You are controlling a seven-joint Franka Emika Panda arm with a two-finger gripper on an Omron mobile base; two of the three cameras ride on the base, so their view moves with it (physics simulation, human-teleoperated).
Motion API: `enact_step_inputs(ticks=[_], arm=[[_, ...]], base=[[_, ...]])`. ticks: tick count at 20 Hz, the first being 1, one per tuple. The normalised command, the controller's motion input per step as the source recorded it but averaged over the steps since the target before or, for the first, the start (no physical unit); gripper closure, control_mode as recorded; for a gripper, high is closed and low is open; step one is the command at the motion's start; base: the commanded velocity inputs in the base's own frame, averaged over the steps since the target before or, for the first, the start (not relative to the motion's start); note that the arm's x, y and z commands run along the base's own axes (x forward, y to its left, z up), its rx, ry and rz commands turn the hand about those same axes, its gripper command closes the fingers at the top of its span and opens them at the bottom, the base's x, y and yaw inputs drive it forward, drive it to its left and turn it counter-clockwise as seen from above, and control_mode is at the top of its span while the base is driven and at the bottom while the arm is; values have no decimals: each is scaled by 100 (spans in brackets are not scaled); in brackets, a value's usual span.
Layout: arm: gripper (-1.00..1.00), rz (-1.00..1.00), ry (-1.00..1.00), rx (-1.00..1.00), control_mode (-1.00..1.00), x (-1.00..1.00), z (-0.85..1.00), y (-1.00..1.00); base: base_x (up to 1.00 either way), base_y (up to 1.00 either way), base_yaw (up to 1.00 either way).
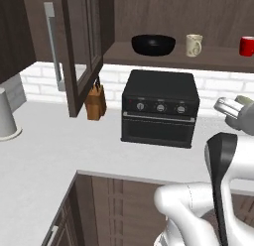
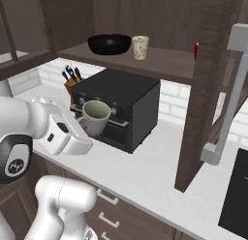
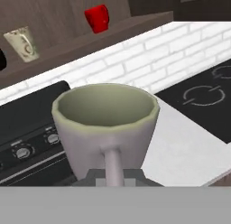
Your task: Gather all objects into one cabinet and sort the glasses and bowls to opposite sides.
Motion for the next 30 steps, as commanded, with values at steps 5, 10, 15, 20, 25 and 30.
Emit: enact_step_inputs(ticks=[5,10,15,20,25,30], arm=[[100,15,-17,-6,-100,-12,13,-5],[100,14,-3,-8,-100,-3,22,-15],[100,13,1,-28,-100,-8,3,-30],[100,9,3,-25,-100,0,16,-25],[100,7,1,-4,-100,0,51,-11],[100,0,0,0,-100,2,60,-2]], base=[[0,0,0],[0,0,0],[0,0,0],[0,0,0],[0,0,0],[0,0,0]])
